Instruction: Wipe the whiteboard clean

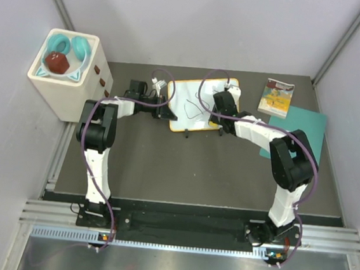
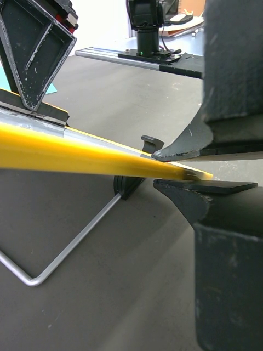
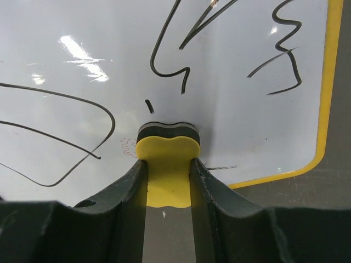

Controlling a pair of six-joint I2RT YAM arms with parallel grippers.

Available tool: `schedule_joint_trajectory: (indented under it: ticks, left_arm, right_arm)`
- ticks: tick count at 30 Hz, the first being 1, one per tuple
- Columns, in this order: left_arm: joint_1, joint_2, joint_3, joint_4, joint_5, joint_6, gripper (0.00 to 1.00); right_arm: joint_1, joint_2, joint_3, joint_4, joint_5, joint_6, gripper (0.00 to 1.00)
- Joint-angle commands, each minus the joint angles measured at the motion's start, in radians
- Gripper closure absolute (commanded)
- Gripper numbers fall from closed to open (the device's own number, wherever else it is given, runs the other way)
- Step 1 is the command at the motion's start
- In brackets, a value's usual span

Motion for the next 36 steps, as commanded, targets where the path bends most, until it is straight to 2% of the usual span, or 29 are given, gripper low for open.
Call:
schedule_joint_trajectory:
  ticks: [1, 7, 13, 25, 36]
  left_arm:
    - [-0.004, 0.050, -0.026, -0.080, -0.285, 0.041, 1.00]
    - [-0.004, 0.045, -0.032, -0.078, -0.289, 0.040, 1.00]
    - [-0.007, 0.040, -0.035, -0.077, -0.294, 0.041, 1.00]
    - [-0.015, 0.033, -0.042, -0.074, -0.308, 0.046, 1.00]
    - [-0.022, 0.033, -0.039, -0.083, -0.320, 0.057, 1.00]
  right_arm:
    - [-0.062, 0.037, -0.033, -0.069, -0.009, 0.050, 1.00]
    - [-0.148, 0.037, -0.031, -0.063, -0.050, 0.060, 1.00]
    - [-0.165, 0.024, 0.024, -0.082, -0.039, 0.036, 1.00]
    - [-0.165, 0.015, 0.168, -0.129, -0.047, 0.005, 1.00]
    - [-0.113, 0.158, 0.385, -0.192, -0.147, -0.058, 1.00]
